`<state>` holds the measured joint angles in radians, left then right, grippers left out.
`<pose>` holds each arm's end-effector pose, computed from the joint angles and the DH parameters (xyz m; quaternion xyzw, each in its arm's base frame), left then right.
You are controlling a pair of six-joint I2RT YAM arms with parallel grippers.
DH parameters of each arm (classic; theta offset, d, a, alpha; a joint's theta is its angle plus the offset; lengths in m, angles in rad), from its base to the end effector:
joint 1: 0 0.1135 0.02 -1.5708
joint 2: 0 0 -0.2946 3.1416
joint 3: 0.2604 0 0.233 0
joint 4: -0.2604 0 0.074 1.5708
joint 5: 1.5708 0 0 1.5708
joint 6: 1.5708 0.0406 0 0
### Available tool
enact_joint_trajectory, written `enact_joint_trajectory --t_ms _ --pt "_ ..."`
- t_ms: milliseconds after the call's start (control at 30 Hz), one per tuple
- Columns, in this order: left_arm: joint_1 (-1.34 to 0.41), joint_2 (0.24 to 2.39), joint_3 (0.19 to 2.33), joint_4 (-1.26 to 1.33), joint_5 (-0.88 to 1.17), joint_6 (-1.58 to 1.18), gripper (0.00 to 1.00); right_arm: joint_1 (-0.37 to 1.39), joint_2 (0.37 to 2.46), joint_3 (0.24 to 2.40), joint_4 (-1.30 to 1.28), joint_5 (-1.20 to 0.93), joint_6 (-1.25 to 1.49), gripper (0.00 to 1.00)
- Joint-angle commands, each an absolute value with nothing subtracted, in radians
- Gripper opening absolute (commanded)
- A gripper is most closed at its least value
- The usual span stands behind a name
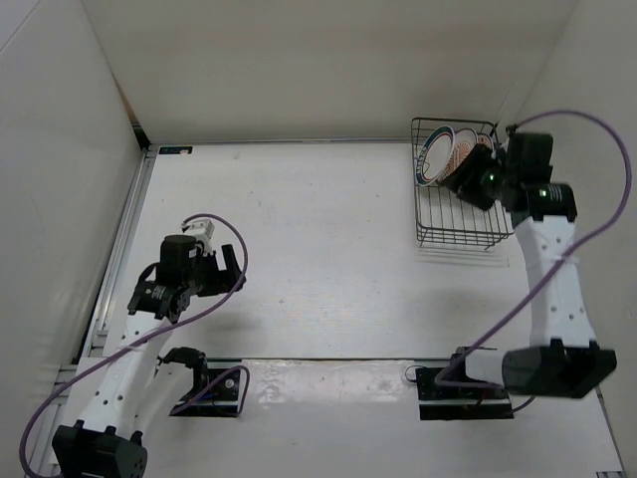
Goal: Unload the plates from the dish rack
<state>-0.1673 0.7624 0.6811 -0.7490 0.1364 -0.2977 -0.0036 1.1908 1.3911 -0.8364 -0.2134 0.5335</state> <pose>0.1108 -0.0243 0.2742 -0.0360 0.9297 -0.1450 0.3367 0.2109 0.0078 0.4231 0.1893 0.8686 0.2091 0.4074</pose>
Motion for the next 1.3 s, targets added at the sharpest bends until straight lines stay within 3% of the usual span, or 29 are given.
enact_joint_trajectory --t_ms 0,100,333,567,967,1233,1267 --pt "-0.204 0.716 0.64 -0.741 0.06 -0.261 1.0 -0.002 1.323 1.622 -0.733 -0.03 0.471 0.54" --pt "-0.251 0.726 0.614 -0.732 0.04 -0.226 1.0 -0.002 1.489 1.792 -0.715 0.069 0.468 0.39" --pt "-0.25 0.749 0.62 -0.736 0.165 -0.206 1.0 -0.002 1.857 2.115 -0.724 0.118 0.371 0.42" --pt "-0.252 0.724 0.611 -0.736 0.166 -0.207 1.0 0.052 2.015 2.155 -0.689 0.322 0.296 0.47" --pt "-0.25 0.726 0.606 -0.729 0.195 -0.215 1.0 0.075 2.167 2.155 -0.655 0.405 0.261 0.5" --pt "-0.25 0.738 0.594 -0.716 0.199 -0.227 1.0 0.083 2.209 2.131 -0.601 0.351 0.229 0.38" --pt "-0.252 0.739 0.594 -0.713 0.204 -0.226 1.0 0.081 2.207 2.1 -0.58 0.36 0.21 0.29"
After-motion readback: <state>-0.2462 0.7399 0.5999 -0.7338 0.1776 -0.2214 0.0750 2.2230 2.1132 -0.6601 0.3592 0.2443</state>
